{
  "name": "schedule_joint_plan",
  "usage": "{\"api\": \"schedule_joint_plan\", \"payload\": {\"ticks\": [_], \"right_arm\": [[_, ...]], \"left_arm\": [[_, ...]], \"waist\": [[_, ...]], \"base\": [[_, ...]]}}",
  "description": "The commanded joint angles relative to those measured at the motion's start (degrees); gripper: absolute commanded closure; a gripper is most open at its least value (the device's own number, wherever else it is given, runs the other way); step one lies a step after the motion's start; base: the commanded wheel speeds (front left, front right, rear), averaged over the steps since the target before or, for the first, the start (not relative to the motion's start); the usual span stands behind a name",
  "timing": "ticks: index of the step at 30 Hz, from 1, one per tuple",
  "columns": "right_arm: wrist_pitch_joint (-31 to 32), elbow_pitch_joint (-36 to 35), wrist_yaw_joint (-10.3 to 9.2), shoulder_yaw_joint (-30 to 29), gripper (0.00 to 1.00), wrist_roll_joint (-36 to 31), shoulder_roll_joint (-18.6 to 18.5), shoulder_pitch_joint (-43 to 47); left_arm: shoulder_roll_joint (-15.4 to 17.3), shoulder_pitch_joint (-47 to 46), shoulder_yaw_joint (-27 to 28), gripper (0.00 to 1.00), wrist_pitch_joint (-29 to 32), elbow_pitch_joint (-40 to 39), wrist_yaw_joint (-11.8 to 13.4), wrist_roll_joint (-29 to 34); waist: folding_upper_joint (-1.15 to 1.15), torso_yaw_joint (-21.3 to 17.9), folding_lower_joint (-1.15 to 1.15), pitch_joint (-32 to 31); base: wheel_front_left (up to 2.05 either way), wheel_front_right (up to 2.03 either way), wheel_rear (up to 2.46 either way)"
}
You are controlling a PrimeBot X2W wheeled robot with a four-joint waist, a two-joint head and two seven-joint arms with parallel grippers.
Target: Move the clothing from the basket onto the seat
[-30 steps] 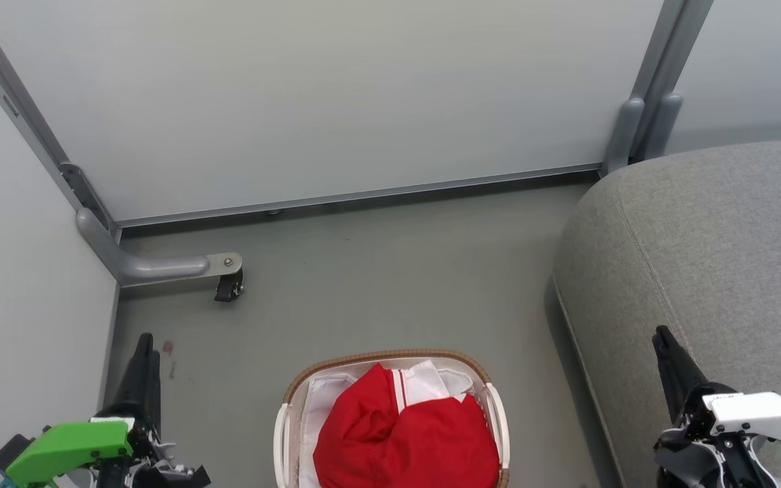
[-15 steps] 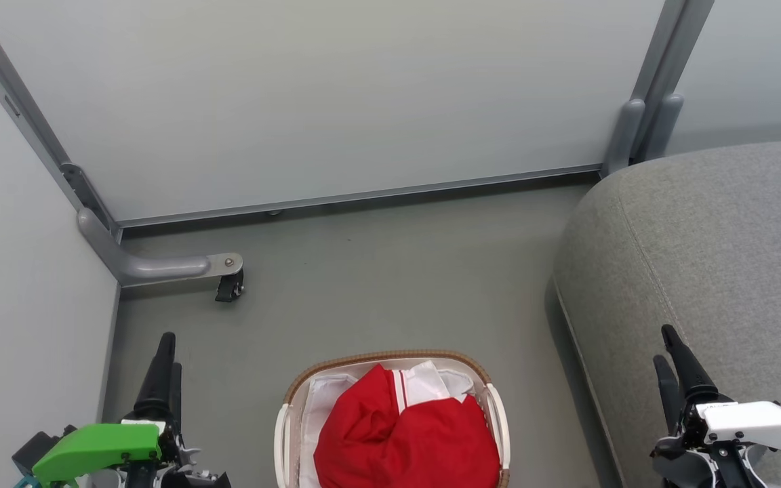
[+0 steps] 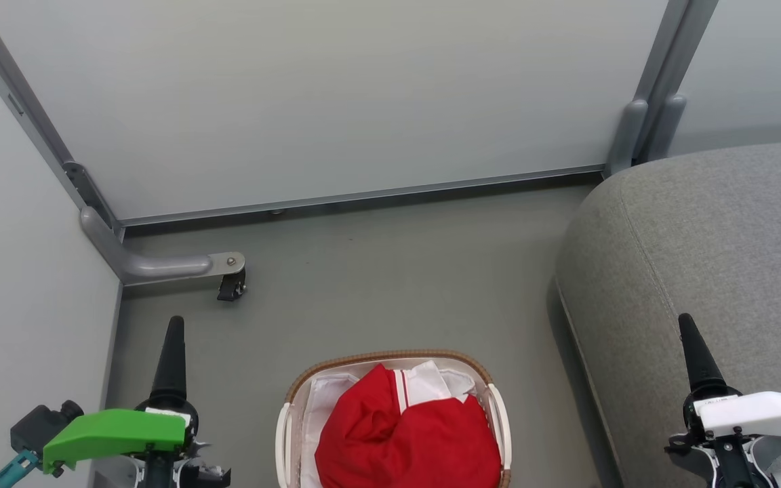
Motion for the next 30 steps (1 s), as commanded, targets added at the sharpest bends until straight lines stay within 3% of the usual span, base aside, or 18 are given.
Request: {"api": "schedule_joint_plan", "payload": {"ticks": [1,15,30], "right_arm": [[-0.71,-1.61,0.02,-0.16,0.00,-3.10,-0.53,-0.77],[-3.77,-5.21,0.02,0.54,0.00,-24.03,-0.65,0.28],[-6.40,-3.85,0.03,2.45,0.00,-36.91,-0.77,0.86]], "left_arm": [[0.33,-1.68,-0.47,0.00,-0.74,-1.38,0.26,3.07],[0.42,-2.06,-4.83,0.00,-3.76,-2.60,1.72,23.10],[0.50,-1.15,-6.31,0.00,-6.35,0.41,1.50,35.05]], "waist": [[0.00,0.03,0.00,0.02],[0.00,0.27,0.00,0.15],[0.00,0.63,0.00,0.27]], "base": [[0.00,0.00,0.00],[0.00,0.00,0.00],[0.00,0.00,0.00]]}}
